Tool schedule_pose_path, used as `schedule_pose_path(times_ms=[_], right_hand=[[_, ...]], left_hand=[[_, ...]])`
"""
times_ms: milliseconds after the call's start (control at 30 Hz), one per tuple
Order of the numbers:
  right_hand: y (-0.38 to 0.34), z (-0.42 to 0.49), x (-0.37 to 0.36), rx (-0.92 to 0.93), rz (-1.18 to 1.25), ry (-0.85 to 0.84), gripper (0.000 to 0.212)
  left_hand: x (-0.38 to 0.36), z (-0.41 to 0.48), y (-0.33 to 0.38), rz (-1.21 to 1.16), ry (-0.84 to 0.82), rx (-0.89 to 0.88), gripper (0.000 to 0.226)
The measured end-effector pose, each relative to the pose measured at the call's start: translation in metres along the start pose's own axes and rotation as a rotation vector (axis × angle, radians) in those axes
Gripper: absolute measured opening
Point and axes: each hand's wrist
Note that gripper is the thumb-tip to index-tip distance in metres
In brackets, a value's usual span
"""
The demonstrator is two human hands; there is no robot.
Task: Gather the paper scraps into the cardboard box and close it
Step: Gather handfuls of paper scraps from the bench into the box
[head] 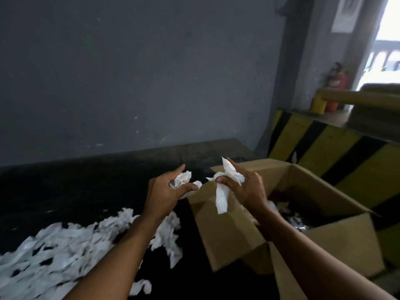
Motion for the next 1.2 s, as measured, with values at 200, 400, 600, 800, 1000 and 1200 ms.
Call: schedule_pose_path(times_ms=[200, 400, 600, 800, 1000, 1200], right_hand=[[0.073, 0.023, 0.087, 0.053, -0.066, 0.033, 0.057], [0.162, 0.034, 0.170, -0.029, 0.001, -0.019, 0.051], [0.210, 0.047, 0.203, -0.015, -0.003, -0.106, 0.029], [0.243, 0.051, 0.190, -0.042, 0.045, -0.242, 0.034], [0.273, 0.044, 0.159, -0.130, 0.048, -0.306, 0.027], [0.298, 0.034, 0.146, -0.164, 0.010, -0.353, 0.029]], left_hand=[[-0.106, 0.022, 0.050, -0.028, -0.065, -0.070, 0.074], [-0.217, 0.032, 0.074, 0.035, -0.058, -0.031, 0.081], [-0.273, 0.038, 0.074, 0.102, -0.042, 0.042, 0.078], [-0.296, 0.051, 0.064, 0.166, -0.059, 0.119, 0.068], [-0.309, 0.064, 0.038, 0.160, -0.114, 0.223, 0.064], [-0.317, 0.066, 0.015, 0.194, -0.208, 0.265, 0.026]])
Point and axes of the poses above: each hand's wrist, its own z-axis towards the middle knuckle, its own x-axis out of the back of the hand, y = z × x, and after that the axes turned 13 degrees about x, right-handed
